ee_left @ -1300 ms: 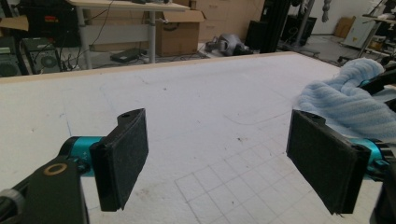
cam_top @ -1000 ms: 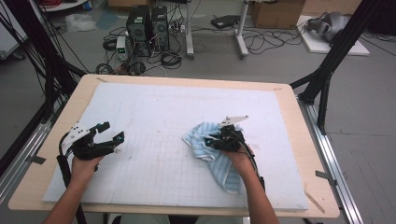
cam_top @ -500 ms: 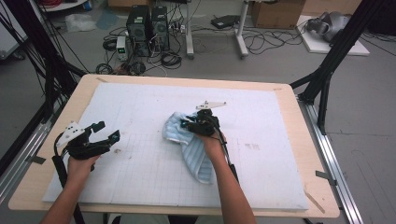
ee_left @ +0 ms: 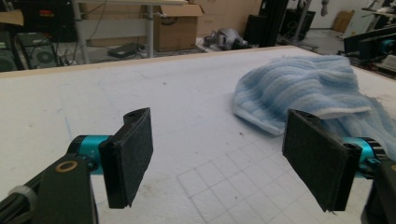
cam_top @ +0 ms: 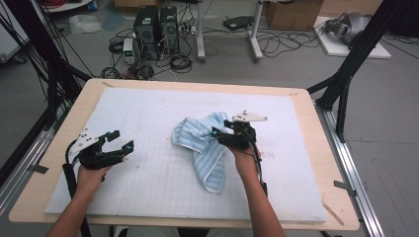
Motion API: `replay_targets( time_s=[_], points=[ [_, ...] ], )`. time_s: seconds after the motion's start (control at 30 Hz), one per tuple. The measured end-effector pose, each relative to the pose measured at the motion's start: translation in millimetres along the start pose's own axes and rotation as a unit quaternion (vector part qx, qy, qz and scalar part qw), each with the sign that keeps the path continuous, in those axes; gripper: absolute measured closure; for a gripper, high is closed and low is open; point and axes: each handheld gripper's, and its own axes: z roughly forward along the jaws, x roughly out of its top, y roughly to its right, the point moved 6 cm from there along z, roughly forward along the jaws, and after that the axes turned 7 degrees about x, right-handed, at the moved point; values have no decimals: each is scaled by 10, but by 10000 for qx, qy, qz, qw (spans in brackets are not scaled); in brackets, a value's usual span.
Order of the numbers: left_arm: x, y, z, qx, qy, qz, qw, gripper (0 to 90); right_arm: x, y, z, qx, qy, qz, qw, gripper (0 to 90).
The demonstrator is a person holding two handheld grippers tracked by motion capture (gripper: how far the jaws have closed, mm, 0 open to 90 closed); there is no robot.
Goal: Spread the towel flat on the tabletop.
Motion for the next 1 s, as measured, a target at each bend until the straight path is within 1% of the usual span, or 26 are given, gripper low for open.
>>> replay_targets(
  time_s=[0.07,0.17,0.23,0.27,0.33,0.37,0.43,0.47,0.5,0.6,0.63,0.67,0.7,0.73,0.8,0.87,0.93,0.97,1.0],
  points=[
    [-6,62,53,-118,-61,36,9999,264,-111,-6,-111,-37,-40,-103,9999,398],
    [-23,166,145,-283,-207,135,9993,286,-263,0,-246,-65,-111,-167,9998,383],
    [-27,238,211,-398,-336,241,9984,292,-340,-2,-327,1,-121,-124,9999,376],
    [-26,276,253,-457,-404,290,9977,302,-371,-4,-367,-8,-120,-129,9998,376],
    [-14,345,354,-488,-504,331,9970,305,-454,-8,-465,-33,-151,-201,9997,374],
    [-6,376,412,-497,-538,346,9967,305,-454,-8,-465,-33,-151,-201,9997,374],
    [-1,444,535,-521,-631,350,9960,305,-519,-22,-535,-31,-187,-228,9996,374],
    [-6,479,602,-562,-725,369,9951,305,-519,-22,-535,-31,-187,-228,9996,374],
    [-11,516,666,-559,-807,383,9944,304,-532,-21,-547,-34,-179,-243,9995,374],
    [-29,630,849,-674,-1037,388,9916,310,-573,-7,-574,-11,-202,-222,9995,373],
    [-39,657,908,-640,-1162,335,9906,317,-583,-5,-574,-10,-217,-239,9995,374],
    [-45,682,965,-617,-1268,340,9894,317,-583,-5,-574,-10,-217,-239,9995,374],
    [-47,710,1018,-639,-1313,397,9885,317,-592,-7,-574,-16,-236,-236,9994,373],
    [-51,731,1062,-625,-1313,460,9883,326,-597,-6,-571,-10,-244,-232,9994,373],
    [-78,766,1154,-614,-1466,513,9860,338,-603,-8,-562,12,-247,-227,9994,373],
    [-103,795,1234,-540,-1601,583,9839,338,-603,-6,-558,14,-245,-243,9994,373],
    [-129,824,1306,-453,-1768,755,9803,342,-606,-10,-553,30,-267,-236,9994,373],
    [-146,842,1336,-420,-1797,805,9795,346,-608,-11,-548,33,-268,-237,9994,373],
    [-169,857,1362,-398,-1840,837,9785,370,-610,-14,-541,65,-276,-262,9993,373]
  ],
)
